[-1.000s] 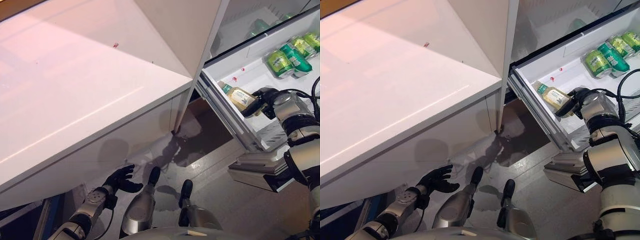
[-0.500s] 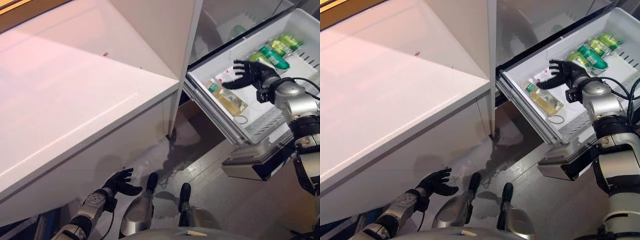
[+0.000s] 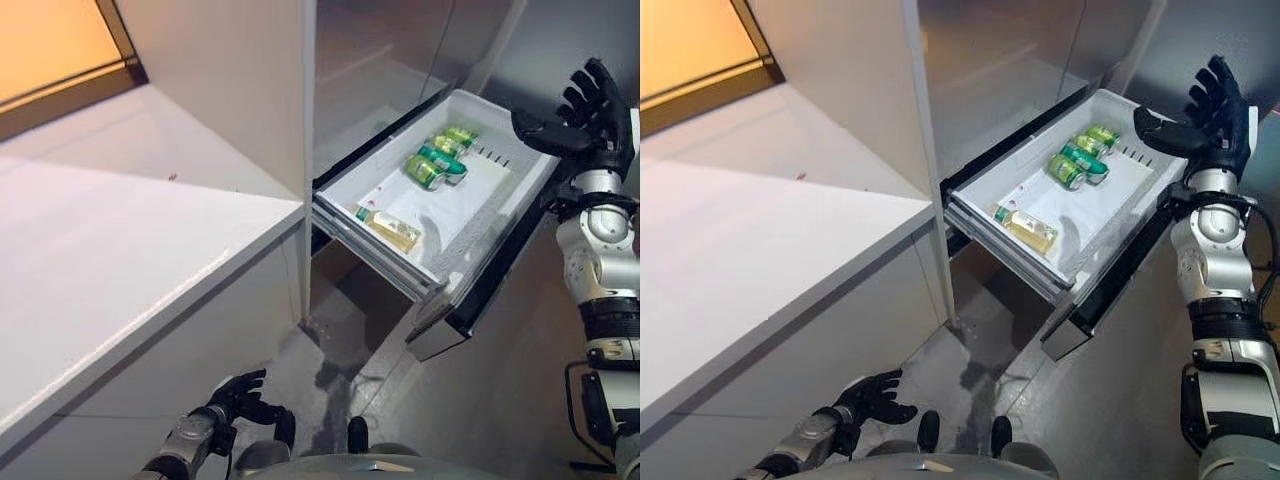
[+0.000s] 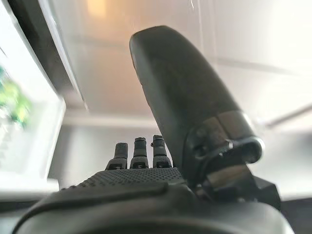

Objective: Put drinks into fridge and close the fridge

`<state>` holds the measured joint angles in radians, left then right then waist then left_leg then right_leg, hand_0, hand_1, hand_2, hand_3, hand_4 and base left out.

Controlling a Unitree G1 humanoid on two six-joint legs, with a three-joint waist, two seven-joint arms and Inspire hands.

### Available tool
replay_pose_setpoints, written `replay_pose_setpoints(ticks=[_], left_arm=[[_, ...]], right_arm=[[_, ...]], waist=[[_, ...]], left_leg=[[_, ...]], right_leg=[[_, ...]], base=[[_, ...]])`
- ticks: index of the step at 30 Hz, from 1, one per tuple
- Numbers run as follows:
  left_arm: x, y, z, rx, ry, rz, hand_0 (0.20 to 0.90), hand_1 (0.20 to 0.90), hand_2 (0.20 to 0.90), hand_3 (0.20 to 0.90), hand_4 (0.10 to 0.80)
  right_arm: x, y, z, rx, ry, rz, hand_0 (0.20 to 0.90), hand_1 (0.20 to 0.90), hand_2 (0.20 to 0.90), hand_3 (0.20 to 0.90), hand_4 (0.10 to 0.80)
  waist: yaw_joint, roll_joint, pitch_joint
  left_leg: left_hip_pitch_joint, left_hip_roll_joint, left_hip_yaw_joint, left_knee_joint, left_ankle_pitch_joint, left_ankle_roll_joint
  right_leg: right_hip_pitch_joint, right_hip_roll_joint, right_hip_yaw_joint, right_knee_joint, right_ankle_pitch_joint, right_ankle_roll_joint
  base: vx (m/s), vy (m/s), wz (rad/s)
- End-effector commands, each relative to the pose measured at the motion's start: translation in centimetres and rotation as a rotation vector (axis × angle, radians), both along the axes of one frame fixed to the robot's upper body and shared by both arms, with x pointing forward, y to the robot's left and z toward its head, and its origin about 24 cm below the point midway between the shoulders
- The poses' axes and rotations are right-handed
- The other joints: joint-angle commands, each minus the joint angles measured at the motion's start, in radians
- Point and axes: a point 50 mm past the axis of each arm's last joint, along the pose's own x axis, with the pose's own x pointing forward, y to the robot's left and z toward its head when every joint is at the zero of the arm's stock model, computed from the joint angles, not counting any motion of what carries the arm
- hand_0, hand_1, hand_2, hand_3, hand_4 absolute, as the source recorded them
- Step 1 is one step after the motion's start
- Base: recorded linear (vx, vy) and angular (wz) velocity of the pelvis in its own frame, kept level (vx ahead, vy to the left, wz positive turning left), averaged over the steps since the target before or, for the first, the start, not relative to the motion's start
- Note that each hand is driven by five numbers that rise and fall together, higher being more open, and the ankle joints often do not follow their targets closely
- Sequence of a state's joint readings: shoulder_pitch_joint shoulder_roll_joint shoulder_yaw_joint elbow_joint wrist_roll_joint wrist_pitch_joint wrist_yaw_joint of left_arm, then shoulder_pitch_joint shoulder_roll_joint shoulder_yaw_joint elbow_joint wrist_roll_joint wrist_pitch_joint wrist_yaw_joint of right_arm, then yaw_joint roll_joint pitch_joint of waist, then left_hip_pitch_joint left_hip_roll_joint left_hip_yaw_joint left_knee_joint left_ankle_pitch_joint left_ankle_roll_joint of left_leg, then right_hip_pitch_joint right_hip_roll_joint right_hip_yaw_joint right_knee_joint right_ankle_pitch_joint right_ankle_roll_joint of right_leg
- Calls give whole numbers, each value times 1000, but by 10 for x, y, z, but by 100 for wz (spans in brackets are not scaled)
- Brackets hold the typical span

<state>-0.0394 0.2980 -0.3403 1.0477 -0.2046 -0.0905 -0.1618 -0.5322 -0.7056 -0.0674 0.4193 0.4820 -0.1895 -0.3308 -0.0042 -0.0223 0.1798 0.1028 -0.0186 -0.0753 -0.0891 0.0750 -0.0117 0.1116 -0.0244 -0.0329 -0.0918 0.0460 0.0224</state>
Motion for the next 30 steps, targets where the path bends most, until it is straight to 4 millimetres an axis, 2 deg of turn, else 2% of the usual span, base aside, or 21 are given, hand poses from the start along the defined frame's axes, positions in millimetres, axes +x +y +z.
replay_pose_setpoints(ticks=[1, 4, 6, 8, 11, 16, 23, 28, 29, 30], left_arm=[[-20, 3, -8, 46, 69, -85, 900, 900, 900, 900, 800], [-26, -1, -10, 42, 75, -88, 900, 900, 900, 900, 800], [-20, -2, -8, 44, 49, -86, 900, 900, 900, 900, 800], [-3, -4, -2, 49, -1, -76, 900, 900, 900, 900, 800], [36, -6, 14, 56, -119, -24, 900, 900, 900, 900, 800], [50, -6, 21, 55, -172, 42, 900, 900, 900, 900, 800], [62, -8, 29, 27, -238, 112, 900, 900, 900, 900, 800], [69, -12, 33, 7, -265, 113, 900, 900, 900, 900, 800], [70, -12, 33, 3, -269, 111, 900, 900, 900, 900, 800], [71, -14, 34, -3, -277, 103, 900, 900, 900, 900, 800]], right_arm=[[-15, -1, 26, -76, -222, -104, 900, 900, 900, 900, 800], [-20, -7, 7, -17, -200, -137, 900, 900, 900, 900, 800], [-23, -12, 1, 56, -215, -160, 900, 900, 900, 900, 800], [-22, -16, 3, 130, -257, -182, 900, 900, 900, 900, 800], [-14, -16, 21, 227, -357, -204, 900, 900, 900, 900, 800], [-4, -14, 26, 319, -369, -189, 900, 900, 900, 900, 800], [7, -12, 22, 422, -352, -157, 900, 900, 900, 900, 800], [21, 3, 25, 432, -309, 10, 900, 900, 900, 900, 800], [24, 8, 26, 426, -301, 67, 900, 900, 900, 900, 800], [29, 20, 27, 423, -293, 217, 900, 900, 900, 900, 800]], waist=[[29, -27, -76], [36, -27, -35], [45, -28, 8], [55, -29, 56], [67, -22, 162], [68, -8, 217], [72, 14, 239], [74, 24, 241], [74, 25, 241], [74, 25, 239]], left_leg=[[-12, -61, 23, 166, -166, 62], [-28, -75, 11, 262, -217, 75], [-73, -87, 0, 338, -243, 85], [-141, -98, -11, 400, -262, 94], [-299, -115, -24, 520, -281, 111], [-426, -123, -17, 611, -287, 119], [-538, -134, -10, 669, -271, 116], [-555, -135, -11, 666, -255, 107], [-554, -135, -12, 661, -251, 105], [-548, -134, -14, 647, -243, 101]], right_leg=[[-32, -29, 54, 140, -48, 10], [-32, -40, 48, 202, -78, 5], [-62, -45, 44, 255, -97, 0], [-116, -47, 44, 304, -109, -2], [-261, -41, 35, 418, -122, -12], [-393, -26, 38, 521, -137, -31], [-520, -10, 41, 607, -144, -43], [-547, -12, 39, 623, -142, -44], [-548, -12, 39, 623, -141, -44], [-546, -13, 41, 616, -139, -42]], base=[[116, 22, -9], [63, 1, 0], [-100, -22, 7], [-292, -42, 15], [-453, -61, 19], [-205, 25, 5], [-98, 63, -10], [-11, 33, -5], [16, 29, -6], [18, 19, -6]])
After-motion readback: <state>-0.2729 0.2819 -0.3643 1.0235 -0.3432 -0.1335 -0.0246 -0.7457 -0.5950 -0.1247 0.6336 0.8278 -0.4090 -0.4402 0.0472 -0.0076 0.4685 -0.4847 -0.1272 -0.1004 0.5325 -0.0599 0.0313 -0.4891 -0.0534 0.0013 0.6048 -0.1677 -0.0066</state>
